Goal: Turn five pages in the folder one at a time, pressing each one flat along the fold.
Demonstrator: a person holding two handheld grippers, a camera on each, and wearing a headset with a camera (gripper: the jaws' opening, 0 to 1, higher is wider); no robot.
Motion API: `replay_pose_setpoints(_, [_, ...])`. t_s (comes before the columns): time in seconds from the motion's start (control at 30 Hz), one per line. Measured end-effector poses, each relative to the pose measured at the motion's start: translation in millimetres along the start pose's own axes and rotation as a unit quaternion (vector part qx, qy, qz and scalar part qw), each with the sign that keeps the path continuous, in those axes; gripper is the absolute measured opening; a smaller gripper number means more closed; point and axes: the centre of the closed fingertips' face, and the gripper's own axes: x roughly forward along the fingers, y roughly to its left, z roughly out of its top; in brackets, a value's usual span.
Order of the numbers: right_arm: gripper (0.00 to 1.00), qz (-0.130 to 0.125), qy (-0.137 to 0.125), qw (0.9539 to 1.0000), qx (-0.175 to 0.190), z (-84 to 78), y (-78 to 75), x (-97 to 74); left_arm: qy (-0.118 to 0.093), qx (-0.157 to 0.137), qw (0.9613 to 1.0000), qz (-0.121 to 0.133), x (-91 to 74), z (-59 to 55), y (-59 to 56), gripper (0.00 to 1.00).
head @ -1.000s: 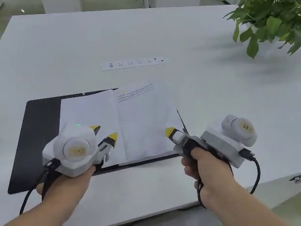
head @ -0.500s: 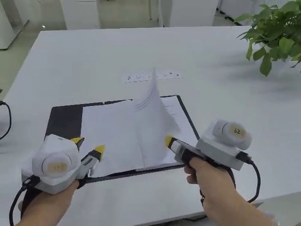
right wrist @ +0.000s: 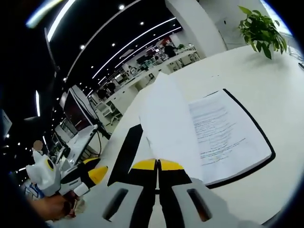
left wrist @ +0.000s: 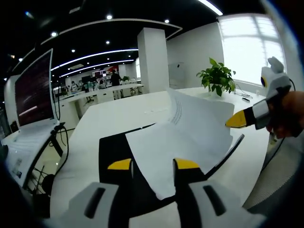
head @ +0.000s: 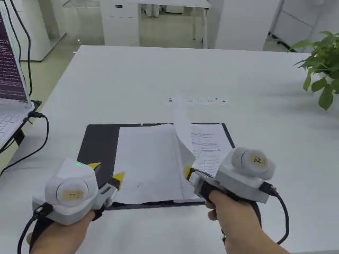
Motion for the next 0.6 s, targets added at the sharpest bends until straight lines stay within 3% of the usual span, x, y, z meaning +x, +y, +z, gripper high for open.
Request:
replay_pose_setpoints(0.03, [0.00,-0.001,0.016,0.9996,-0.021,-5.8,4.4,3.1,-0.001,0.000,1.0000,0.001,-1.8,0.0,2.2,0.32])
replay_pose_setpoints(0.1, [0.00,0.005,0.014,0.9997,-0.022,-6.2,13.6,8.1,-0.004,-0.004,1.0000,0.008,-4.2,0.7,8.4,0.32])
replay_pose_setpoints(0.27, [0.00,0.019,0.038,0.9976,-0.055,-18.8,37.4,25.4,-0.004,-0.011,0.9998,0.014,-8.5,-1.0,17.7,0.32])
replay_pose_setpoints(0.33, [0.00,0.020,0.054,0.9951,-0.080,-27.4,46.0,32.4,-0.005,-0.011,0.9998,0.017,-10.6,-2.2,22.1,0.32])
replay_pose_setpoints(0.6, [0.00,0.029,0.088,0.9883,-0.121,-52.5,66.9,52.7,0.002,-0.018,0.9995,0.027,-16.3,-10.1,37.0,0.31])
